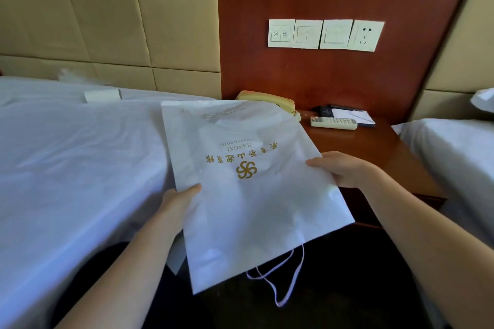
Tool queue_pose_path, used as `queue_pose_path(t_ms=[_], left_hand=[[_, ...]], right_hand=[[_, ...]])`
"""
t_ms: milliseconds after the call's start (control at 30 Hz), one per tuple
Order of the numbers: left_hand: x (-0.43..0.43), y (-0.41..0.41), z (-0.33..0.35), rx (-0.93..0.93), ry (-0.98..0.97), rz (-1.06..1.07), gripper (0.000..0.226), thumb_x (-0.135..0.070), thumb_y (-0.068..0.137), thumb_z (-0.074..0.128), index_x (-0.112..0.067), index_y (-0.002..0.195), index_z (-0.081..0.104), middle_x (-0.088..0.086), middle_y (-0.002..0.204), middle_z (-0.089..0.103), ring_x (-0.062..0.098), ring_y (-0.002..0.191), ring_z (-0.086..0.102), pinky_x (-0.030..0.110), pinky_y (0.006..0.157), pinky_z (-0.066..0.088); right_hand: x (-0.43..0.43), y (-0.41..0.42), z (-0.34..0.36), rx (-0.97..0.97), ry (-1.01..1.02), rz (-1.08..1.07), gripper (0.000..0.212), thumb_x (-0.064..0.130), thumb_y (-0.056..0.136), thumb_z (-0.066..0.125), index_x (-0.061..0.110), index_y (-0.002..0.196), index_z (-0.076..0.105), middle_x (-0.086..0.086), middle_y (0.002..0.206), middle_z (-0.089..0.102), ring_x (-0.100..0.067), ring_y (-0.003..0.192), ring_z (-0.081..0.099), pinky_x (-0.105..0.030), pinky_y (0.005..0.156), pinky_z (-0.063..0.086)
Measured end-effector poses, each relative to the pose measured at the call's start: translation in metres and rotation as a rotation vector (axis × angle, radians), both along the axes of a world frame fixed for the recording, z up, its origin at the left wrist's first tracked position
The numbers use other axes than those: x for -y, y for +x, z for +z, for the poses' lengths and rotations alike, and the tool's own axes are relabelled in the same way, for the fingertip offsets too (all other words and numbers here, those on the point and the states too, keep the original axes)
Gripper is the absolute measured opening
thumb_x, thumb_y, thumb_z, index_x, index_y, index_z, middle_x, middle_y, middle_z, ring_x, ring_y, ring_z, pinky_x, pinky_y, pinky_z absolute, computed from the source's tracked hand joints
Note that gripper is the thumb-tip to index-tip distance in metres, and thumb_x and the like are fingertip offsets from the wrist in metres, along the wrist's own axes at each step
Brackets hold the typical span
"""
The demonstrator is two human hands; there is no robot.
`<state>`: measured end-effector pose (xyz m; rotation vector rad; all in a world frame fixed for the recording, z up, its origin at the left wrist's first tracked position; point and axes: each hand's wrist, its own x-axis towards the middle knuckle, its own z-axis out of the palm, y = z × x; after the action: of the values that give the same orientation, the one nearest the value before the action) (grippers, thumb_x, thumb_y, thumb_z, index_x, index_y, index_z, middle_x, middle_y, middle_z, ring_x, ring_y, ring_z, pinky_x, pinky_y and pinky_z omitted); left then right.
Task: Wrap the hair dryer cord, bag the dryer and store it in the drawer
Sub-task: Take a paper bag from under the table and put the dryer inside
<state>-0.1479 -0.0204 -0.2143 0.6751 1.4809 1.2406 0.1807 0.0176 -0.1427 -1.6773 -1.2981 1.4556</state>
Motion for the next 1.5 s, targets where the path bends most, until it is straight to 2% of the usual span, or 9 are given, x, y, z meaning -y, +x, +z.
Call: queue_pose_path(t_ms=[167, 333, 500, 700, 833, 1067, 1300, 1433, 1500], left_hand=[[0.001, 0.003, 0.013, -0.024, 0.088, 0.025, 0.023, -0.002, 0.083, 0.066, 0.005, 0.106, 0.065, -0.005, 0.046, 0.064, 0.016, 0.054, 0.061, 0.029, 0.072, 0.052], [-0.004, -0.004, 0.028, -0.058, 0.097, 0.010, 0.018, -0.005, 0.088, 0.061, -0.004, 0.106, 0.064, -0.008, 0.040, 0.061, 0.003, 0.035, 0.057, 0.015, 0.045, 0.048], [-0.009, -0.020, 0.039, -0.262, 0.078, 0.083, 0.024, -0.008, 0.087, 0.062, 0.005, 0.106, 0.065, 0.013, 0.086, 0.064, 0.025, 0.079, 0.060, 0.033, 0.076, 0.046], [-0.003, -0.026, 0.042, -0.277, 0.108, 0.093, 0.030, 0.004, 0.084, 0.057, 0.011, 0.113, 0.059, 0.015, 0.091, 0.060, 0.027, 0.078, 0.058, 0.034, 0.073, 0.044], [0.017, -0.019, 0.063, -0.165, 0.278, -0.024, 0.059, -0.002, 0.092, 0.052, -0.022, 0.142, 0.030, 0.004, 0.118, 0.048, 0.028, 0.098, 0.055, 0.035, 0.072, 0.047], [0.051, -0.028, 0.090, -0.087, 0.337, -0.418, 0.024, -0.010, 0.095, 0.049, -0.017, 0.098, 0.071, 0.006, 0.110, 0.067, 0.022, 0.100, 0.062, 0.035, 0.083, 0.046], [0.056, -0.028, 0.103, -0.235, 0.244, -0.441, 0.024, 0.004, 0.090, 0.052, -0.011, 0.086, 0.070, 0.005, 0.091, 0.069, 0.010, 0.066, 0.068, 0.016, 0.052, 0.052], [0.051, -0.026, 0.124, -0.041, 0.195, -0.366, 0.019, -0.004, 0.090, 0.052, -0.011, 0.083, 0.068, 0.010, 0.074, 0.069, 0.013, 0.051, 0.067, 0.018, 0.045, 0.052], [0.046, -0.024, 0.133, 0.100, 0.098, -0.315, 0.024, -0.019, 0.091, 0.054, -0.014, 0.073, 0.071, 0.007, 0.063, 0.069, 0.018, 0.051, 0.066, 0.021, 0.045, 0.052]], right_hand=[[0.007, -0.014, 0.001, 0.038, -0.005, 0.095, 0.039, 0.026, 0.089, 0.060, 0.008, 0.124, 0.056, -0.006, 0.119, 0.065, -0.020, 0.105, 0.062, -0.030, 0.077, 0.050], [0.004, -0.023, 0.006, 0.124, 0.162, -0.002, 0.033, 0.022, 0.090, 0.059, -0.001, 0.113, 0.062, -0.012, 0.107, 0.068, -0.028, 0.094, 0.066, -0.038, 0.082, 0.052], [-0.002, -0.009, 0.028, 0.224, 0.219, -0.101, 0.022, 0.023, 0.092, 0.057, 0.003, 0.100, 0.061, -0.009, 0.086, 0.067, -0.027, 0.077, 0.066, -0.038, 0.077, 0.053], [0.001, -0.004, 0.027, 0.298, 0.157, -0.060, 0.023, 0.015, 0.089, 0.061, 0.002, 0.108, 0.060, -0.010, 0.091, 0.066, -0.025, 0.078, 0.065, -0.035, 0.066, 0.054], [0.004, 0.003, 0.032, 0.324, 0.138, -0.063, 0.033, 0.014, 0.085, 0.063, 0.012, 0.117, 0.052, -0.009, 0.105, 0.061, -0.023, 0.082, 0.064, -0.031, 0.060, 0.052], [0.023, 0.033, 0.043, 0.112, 0.166, 0.125, 0.064, 0.027, 0.081, 0.069, 0.026, 0.138, 0.040, -0.001, 0.126, 0.061, -0.022, 0.104, 0.067, -0.040, 0.086, 0.054], [0.041, 0.038, 0.059, 0.083, 0.305, 0.169, 0.031, 0.009, 0.091, 0.055, 0.026, 0.114, 0.066, -0.005, 0.121, 0.067, -0.025, 0.106, 0.065, -0.044, 0.095, 0.049], [0.046, 0.035, 0.073, 0.087, 0.350, 0.133, 0.033, 0.010, 0.096, 0.046, 0.031, 0.121, 0.049, 0.010, 0.125, 0.053, 0.003, 0.100, 0.055, -0.004, 0.067, 0.047], [0.038, 0.032, 0.077, 0.100, 0.387, 0.083, 0.025, 0.018, 0.095, 0.050, 0.033, 0.113, 0.058, 0.013, 0.118, 0.057, -0.001, 0.110, 0.054, -0.002, 0.069, 0.045]])
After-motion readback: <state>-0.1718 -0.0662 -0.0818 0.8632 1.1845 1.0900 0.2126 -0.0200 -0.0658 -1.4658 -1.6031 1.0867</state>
